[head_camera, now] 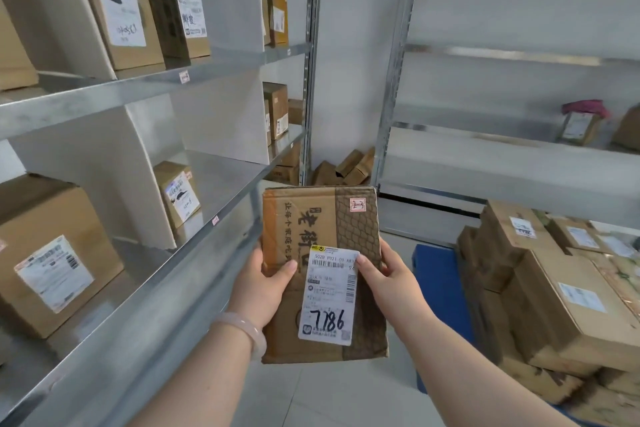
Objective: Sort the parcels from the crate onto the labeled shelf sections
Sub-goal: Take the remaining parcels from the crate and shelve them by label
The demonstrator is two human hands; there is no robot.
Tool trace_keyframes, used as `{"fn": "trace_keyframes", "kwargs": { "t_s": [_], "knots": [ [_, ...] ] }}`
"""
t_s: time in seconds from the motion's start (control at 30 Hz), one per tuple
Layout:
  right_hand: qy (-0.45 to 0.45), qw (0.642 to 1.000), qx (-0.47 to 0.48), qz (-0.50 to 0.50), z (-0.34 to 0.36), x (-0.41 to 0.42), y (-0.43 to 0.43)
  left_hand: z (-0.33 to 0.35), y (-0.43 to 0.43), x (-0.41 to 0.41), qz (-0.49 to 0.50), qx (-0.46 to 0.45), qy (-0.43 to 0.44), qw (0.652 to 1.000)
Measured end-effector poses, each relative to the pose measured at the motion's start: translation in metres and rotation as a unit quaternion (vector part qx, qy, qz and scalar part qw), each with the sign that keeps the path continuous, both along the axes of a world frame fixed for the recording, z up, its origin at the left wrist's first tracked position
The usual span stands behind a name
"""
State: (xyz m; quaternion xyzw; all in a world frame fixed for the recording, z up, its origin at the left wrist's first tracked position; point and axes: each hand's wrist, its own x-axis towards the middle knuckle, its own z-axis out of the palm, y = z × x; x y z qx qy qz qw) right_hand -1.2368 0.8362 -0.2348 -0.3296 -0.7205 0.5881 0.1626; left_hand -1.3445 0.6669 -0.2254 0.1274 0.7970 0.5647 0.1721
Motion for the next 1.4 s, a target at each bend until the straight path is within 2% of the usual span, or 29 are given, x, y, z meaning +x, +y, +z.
{"fn": "trace_keyframes", "kwargs": {
  "t_s": [0.27, 0.43, 0.63, 0.83, 0.97, 1.2, 1.4],
  "knots": [
    [0.010, 1.000, 0.007, 0.006, 0.017, -0.157, 0.052, 0.014, 0.051, -0.163, 0.003, -0.013, 0.018, 1.000],
    [0.011, 0.999, 0.013, 0.028, 0.011, -0.221, 0.076, 0.011, 0.070, -0.225, 0.005, -0.037, 0.022, 0.999],
    [0.022, 0.993, 0.018, 0.115, 0.005, -0.294, 0.103, 0.007, 0.076, -0.281, 0.061, -0.032, 0.025, 0.997],
    [0.038, 0.980, 0.029, 0.192, 0.008, -0.396, 0.132, 0.003, 0.089, -0.342, 0.155, -0.009, 0.074, 0.985],
    [0.025, 0.960, 0.062, 0.272, 0.000, -0.474, 0.155, -0.004, 0.109, -0.376, 0.238, 0.000, 0.083, 0.968],
    [0.012, 0.904, 0.116, 0.410, -0.013, -0.583, 0.171, -0.012, 0.138, -0.410, 0.395, -0.028, 0.100, 0.913],
    [0.028, 0.864, 0.142, 0.482, -0.030, -0.635, 0.162, -0.035, 0.145, -0.425, 0.476, -0.015, 0.060, 0.877]
  ]
}}
